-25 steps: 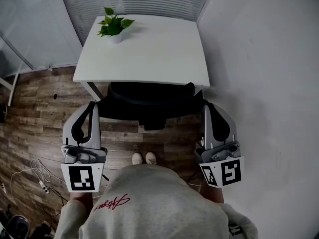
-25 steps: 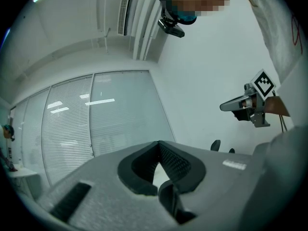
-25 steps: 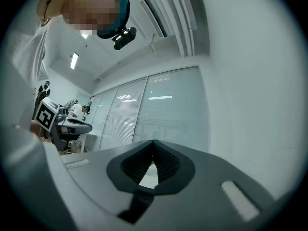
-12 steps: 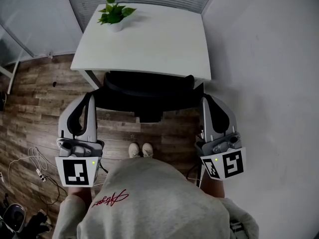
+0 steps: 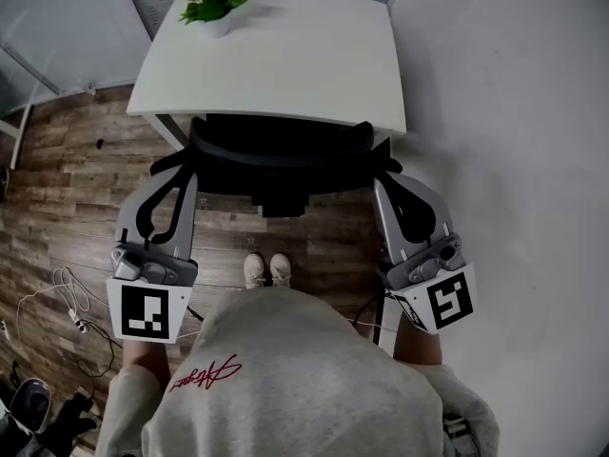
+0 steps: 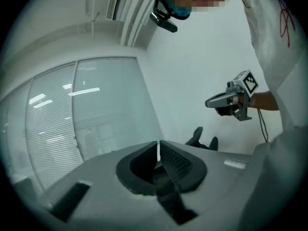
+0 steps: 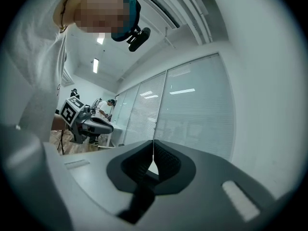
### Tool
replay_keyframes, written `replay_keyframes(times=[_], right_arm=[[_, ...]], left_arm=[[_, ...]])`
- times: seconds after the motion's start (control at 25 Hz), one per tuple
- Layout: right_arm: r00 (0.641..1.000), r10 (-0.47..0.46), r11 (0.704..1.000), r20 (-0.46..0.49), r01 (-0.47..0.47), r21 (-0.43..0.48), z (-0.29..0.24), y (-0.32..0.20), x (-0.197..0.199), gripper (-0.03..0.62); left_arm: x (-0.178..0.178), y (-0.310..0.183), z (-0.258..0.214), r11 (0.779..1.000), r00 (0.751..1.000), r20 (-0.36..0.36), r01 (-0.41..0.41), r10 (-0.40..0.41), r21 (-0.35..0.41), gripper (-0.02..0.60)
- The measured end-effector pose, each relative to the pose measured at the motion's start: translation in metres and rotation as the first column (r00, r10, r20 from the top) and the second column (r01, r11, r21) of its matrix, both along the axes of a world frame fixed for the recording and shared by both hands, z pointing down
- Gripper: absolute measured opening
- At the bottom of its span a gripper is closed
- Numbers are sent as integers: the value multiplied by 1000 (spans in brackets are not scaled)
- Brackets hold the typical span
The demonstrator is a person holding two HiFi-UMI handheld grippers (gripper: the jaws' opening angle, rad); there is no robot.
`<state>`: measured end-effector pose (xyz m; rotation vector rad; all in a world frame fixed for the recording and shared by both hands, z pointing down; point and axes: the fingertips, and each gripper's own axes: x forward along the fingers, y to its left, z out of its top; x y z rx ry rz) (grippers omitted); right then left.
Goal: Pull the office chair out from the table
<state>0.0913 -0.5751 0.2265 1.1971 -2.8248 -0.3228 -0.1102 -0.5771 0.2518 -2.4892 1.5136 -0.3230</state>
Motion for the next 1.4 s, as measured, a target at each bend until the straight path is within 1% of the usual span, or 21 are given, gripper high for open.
replay_keyframes(times=[0.04, 0.12, 0.16, 0.24, 0.36, 0.56, 0.68, 0.76, 0.88, 0.92, 0.96, 1.04, 1.08, 1.12, 1.24, 1.4], right_arm=[[1000, -14, 1000, -12, 14, 3, 3, 1, -2, 3], [998, -51, 999, -24, 51, 6, 9, 3, -9, 42], [998, -65, 998, -23, 65, 2, 11, 3, -12, 57], [997, -75, 997, -22, 74, -18, 14, 0, -17, 77], [995, -91, 996, -46, 90, -24, 21, -1, -19, 95], [980, -135, 991, -149, 132, -27, 46, -1, -26, 140], [977, -127, 992, -173, 121, -46, 56, -5, -24, 138], [973, -128, 991, -191, 119, -59, 62, -8, -23, 140], [960, -156, 987, -231, 140, -84, 74, -10, -23, 150], [950, -167, 985, -262, 147, -93, 80, -10, -22, 153], [932, -175, 983, -318, 149, -105, 88, -10, -19, 158], [874, -180, 983, -452, 137, -125, 108, -11, -14, 164], [853, -180, 983, -489, 134, -129, 115, -11, -13, 170], [844, -186, 982, -504, 137, -133, 119, -11, -14, 173], [843, -226, 972, -489, 165, -166, 128, -8, -20, 181], [828, -229, 971, -511, 157, -181, 145, -15, -20, 190]], left_arm=[[5, 1, 10, 999, 998, 55, -37, 38, -21, 30], [14, 5, 30, 993, 977, 185, -99, 108, -59, 64], [18, 6, 36, 991, 965, 227, -118, 131, -69, 69], [24, 7, 44, 987, 954, 256, -143, 158, -77, 78], [29, 7, 50, 983, 949, 257, -164, 181, -87, 92], [25, 7, 57, 978, 946, 253, -180, 203, -108, 122], [25, 5, 64, 973, 946, 243, -188, 216, -134, 153], [25, 3, 72, 963, 944, 221, -209, 245, -172, 175], [27, 3, 85, 944, 941, 187, -240, 284, -225, 201], [27, 3, 89, 941, 939, 186, -242, 288, -237, 205], [27, 4, 92, 939, 937, 194, -240, 290, -245, 210], [28, 4, 99, 937, 931, 218, -235, 293, -257, 221], [29, 3, 103, 936, 928, 223, -236, 297, -262, 227], [30, 3, 106, 933, 929, 218, -239, 300, -268, 232], [28, 1, 116, 928, 936, 190, -235, 295, -288, 236], [26, -3, 129, 925, 932, 215, -217, 291, -311, 241]])
